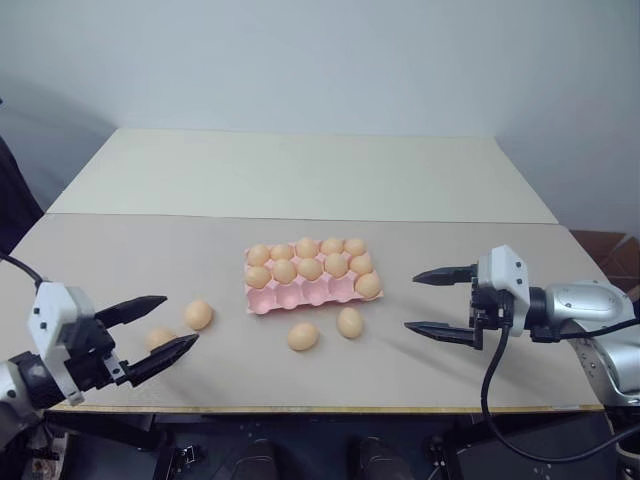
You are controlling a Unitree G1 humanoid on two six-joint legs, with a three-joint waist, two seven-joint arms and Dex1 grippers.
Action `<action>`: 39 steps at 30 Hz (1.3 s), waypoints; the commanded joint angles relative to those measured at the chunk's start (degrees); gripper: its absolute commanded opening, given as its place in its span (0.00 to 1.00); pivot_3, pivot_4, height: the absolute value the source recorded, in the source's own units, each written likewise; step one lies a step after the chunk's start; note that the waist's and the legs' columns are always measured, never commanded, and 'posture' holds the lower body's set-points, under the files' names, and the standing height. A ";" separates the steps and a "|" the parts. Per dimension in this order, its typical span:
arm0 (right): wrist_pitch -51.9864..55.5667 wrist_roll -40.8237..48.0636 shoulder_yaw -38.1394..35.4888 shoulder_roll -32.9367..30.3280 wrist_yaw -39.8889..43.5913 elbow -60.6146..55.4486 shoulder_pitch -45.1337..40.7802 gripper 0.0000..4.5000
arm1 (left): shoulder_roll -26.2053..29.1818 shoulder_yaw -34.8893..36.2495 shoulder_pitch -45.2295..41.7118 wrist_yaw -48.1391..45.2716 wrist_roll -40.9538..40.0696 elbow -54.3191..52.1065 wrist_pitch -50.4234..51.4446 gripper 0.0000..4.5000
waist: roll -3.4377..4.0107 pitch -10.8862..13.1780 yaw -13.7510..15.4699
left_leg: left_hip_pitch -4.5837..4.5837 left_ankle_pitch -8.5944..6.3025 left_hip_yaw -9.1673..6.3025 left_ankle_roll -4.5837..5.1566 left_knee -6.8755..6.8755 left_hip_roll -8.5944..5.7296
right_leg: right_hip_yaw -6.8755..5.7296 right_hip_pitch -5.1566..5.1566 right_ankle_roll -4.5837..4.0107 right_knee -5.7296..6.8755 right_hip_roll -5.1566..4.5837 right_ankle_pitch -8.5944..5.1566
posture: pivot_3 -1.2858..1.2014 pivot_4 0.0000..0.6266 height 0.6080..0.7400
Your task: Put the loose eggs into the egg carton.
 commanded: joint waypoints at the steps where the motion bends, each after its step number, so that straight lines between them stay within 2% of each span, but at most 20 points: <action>1: -1.26 1.26 -1.92 -0.59 0.87 -1.17 0.08 1.00 | 0.63 0.00 -1.05 0.61 -1.24 -0.29 0.49 1.00 | 0.00 0.00 0.00 | 0.00 0.00 0.01 0.00 0.00 0.00 | 0.01 -0.01 0.00 0.00 0.00 0.00 | 0.52 0.24 1.00; 7: -1.82 1.12 -1.84 -0.08 0.75 -0.48 -0.81 1.00 | 1.38 2.24 -0.29 -1.36 -2.59 -0.58 0.87 1.00 | 0.00 0.00 -0.04 | -0.03 0.00 0.08 0.00 -0.01 0.00 | 0.09 -0.10 0.00 0.02 0.01 0.00 | 0.52 0.24 1.00; 16: 1.88 1.85 -2.48 -3.22 1.07 -0.59 -3.41 1.00 | 3.58 0.65 -1.04 -3.93 -1.07 1.09 0.61 1.00 | 0.00 0.00 -0.07 | -0.03 0.00 0.19 0.00 -0.01 0.00 | 0.20 -0.24 0.00 0.12 0.01 0.01 | 0.52 0.24 1.00; 20: 2.70 3.38 -0.92 -4.04 2.55 -4.81 -3.27 1.00 | 4.81 -1.94 -0.95 -6.04 0.25 2.19 0.48 1.00 | 0.00 0.00 0.00 | -0.08 0.00 0.23 0.00 -0.07 0.00 | 0.22 -0.34 -0.01 0.12 0.02 0.00 | 0.52 0.24 1.00; 24: 3.57 2.40 3.78 -1.08 0.56 -6.69 -5.74 1.00 | 6.21 -5.81 -4.55 -6.72 2.08 3.96 -0.47 1.00 | -0.01 -0.01 -0.02 | -0.08 0.00 0.24 0.00 -0.07 0.02 | 0.24 -0.37 -0.01 0.16 0.05 0.01 | 0.52 0.24 1.00; 32: -0.07 -14.11 19.77 5.63 -4.64 -1.58 -10.41 1.00 | 6.35 -8.65 -9.55 -8.78 2.29 6.71 -1.29 1.00 | -0.01 -0.01 -0.14 | -0.12 0.01 0.31 0.02 -0.07 0.03 | 0.27 -0.45 -0.03 0.18 0.05 0.02 | 0.52 0.24 1.00; 39: -2.33 -25.73 27.88 11.06 -9.22 4.20 -14.19 1.00 | 6.16 -9.24 -11.68 -9.41 2.76 7.84 -1.35 1.00 | -0.01 -0.01 -0.10 | -0.16 0.02 0.36 0.03 -0.07 0.02 | 0.29 -0.49 -0.03 0.19 0.05 0.04 | 0.52 0.24 1.00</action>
